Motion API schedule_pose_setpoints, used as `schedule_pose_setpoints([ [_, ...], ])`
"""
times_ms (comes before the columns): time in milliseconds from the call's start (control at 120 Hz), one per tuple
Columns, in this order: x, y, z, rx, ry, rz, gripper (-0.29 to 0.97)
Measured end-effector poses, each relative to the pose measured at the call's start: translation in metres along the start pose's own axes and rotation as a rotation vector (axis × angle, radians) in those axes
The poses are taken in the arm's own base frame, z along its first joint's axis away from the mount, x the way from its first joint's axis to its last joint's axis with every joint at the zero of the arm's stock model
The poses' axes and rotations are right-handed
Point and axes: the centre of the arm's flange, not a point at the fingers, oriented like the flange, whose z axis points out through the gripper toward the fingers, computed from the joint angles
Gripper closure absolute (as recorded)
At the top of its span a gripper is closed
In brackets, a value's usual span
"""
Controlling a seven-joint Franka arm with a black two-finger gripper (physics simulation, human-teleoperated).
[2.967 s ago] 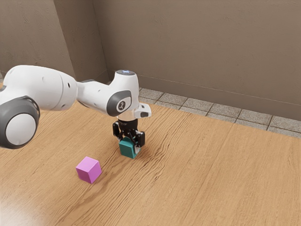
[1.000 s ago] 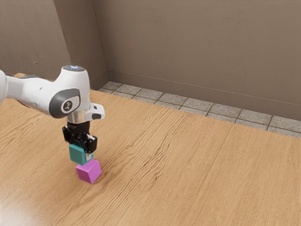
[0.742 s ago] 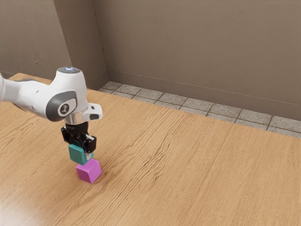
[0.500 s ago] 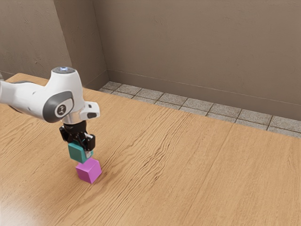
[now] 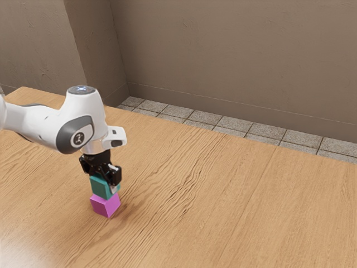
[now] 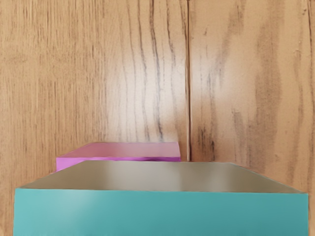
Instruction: Pick up the blue block with one arm, and put the blue block on the pink block with one arm
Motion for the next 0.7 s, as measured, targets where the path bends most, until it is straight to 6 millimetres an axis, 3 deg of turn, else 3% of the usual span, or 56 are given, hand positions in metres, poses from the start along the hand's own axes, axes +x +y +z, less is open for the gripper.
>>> schedule_pose_setpoints([
  [208, -0.003, -0.020, 0.002, -0.001, 0.000, -0.041, 0.28],
  [417, -0.002, -0.014, 0.001, -0.001, 0.004, -0.028, 0.28],
  [608, -0.002, -0.010, 0.001, -0.002, 0.004, -0.022, 0.14],
  [700, -0.002, -0.016, -0.010, 0.009, 0.024, -0.032, 0.09],
])
